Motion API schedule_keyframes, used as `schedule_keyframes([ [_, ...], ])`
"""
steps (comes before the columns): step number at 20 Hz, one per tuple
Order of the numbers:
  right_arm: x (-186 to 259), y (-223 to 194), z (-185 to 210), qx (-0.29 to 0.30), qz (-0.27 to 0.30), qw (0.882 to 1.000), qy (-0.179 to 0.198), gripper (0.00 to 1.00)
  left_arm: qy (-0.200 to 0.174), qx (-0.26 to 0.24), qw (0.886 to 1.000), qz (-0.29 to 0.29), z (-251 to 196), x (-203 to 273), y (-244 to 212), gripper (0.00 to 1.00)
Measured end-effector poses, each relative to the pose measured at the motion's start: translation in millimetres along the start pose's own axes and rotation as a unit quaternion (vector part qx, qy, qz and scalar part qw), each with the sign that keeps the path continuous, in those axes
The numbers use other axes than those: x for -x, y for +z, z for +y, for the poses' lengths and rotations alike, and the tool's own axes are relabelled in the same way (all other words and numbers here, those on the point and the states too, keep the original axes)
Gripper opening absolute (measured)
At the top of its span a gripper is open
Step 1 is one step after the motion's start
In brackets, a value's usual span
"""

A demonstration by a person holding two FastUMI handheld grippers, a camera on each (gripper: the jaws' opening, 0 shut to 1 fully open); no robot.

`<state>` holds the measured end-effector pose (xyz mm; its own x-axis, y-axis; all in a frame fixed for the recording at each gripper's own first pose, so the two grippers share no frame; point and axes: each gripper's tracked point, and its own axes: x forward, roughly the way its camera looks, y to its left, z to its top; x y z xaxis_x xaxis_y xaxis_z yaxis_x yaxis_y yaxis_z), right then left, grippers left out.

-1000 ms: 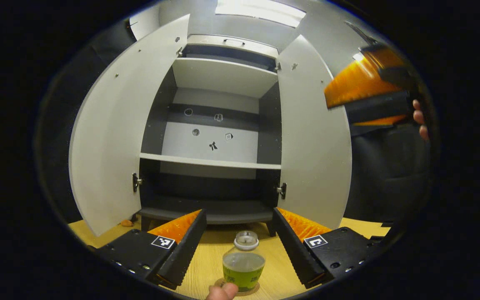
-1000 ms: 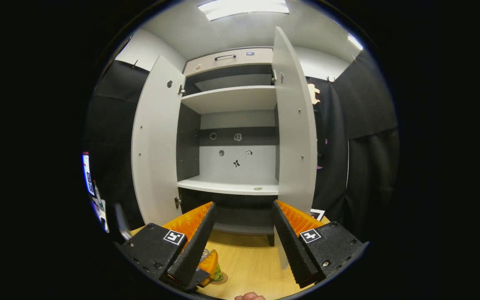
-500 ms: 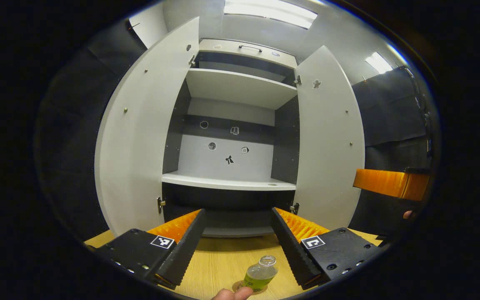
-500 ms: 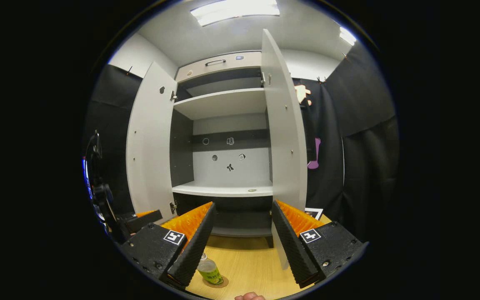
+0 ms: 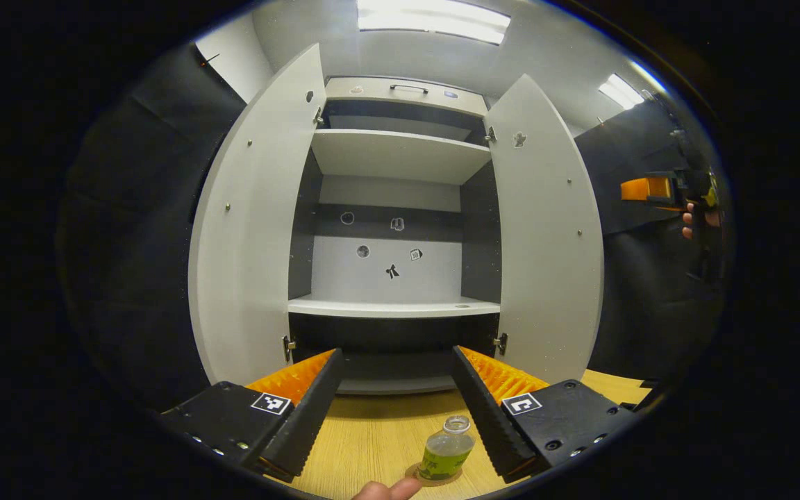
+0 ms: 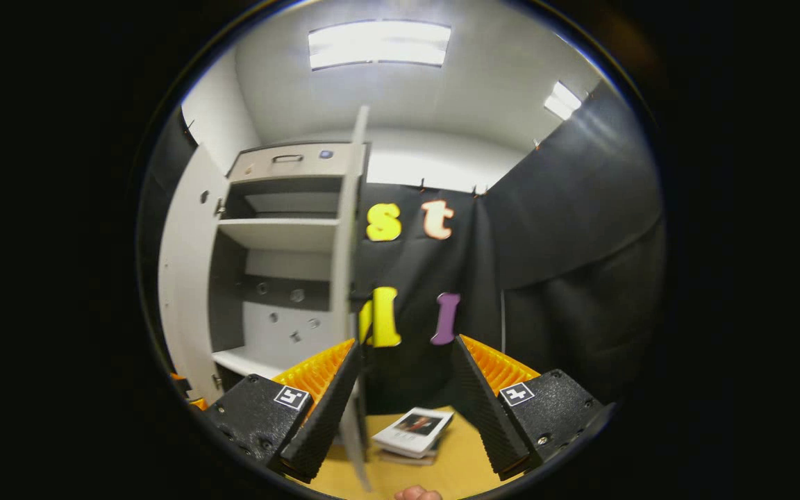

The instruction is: Grasp the bottle in the cabinet with the left hand and place it on the coaster, then close the right door with the right hand and the left door with the left hand.

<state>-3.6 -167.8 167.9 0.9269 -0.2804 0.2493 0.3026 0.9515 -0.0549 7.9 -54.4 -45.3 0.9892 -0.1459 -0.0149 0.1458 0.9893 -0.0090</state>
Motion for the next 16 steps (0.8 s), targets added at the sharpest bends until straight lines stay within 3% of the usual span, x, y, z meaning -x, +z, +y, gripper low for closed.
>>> schedule_keyframes([
  [7,-72.0,-26.9,-12.1,0.002,0.039,0.999,0.005,0.82,0.019,0.007,1.000,0.020,8.7,8.1,-9.5,0.95],
  [16,-76.8,-36.6,5.9,-0.001,0.051,0.999,-0.001,0.82,0.014,0.002,0.999,0.041,12.1,8.9,-27.2,0.94],
])
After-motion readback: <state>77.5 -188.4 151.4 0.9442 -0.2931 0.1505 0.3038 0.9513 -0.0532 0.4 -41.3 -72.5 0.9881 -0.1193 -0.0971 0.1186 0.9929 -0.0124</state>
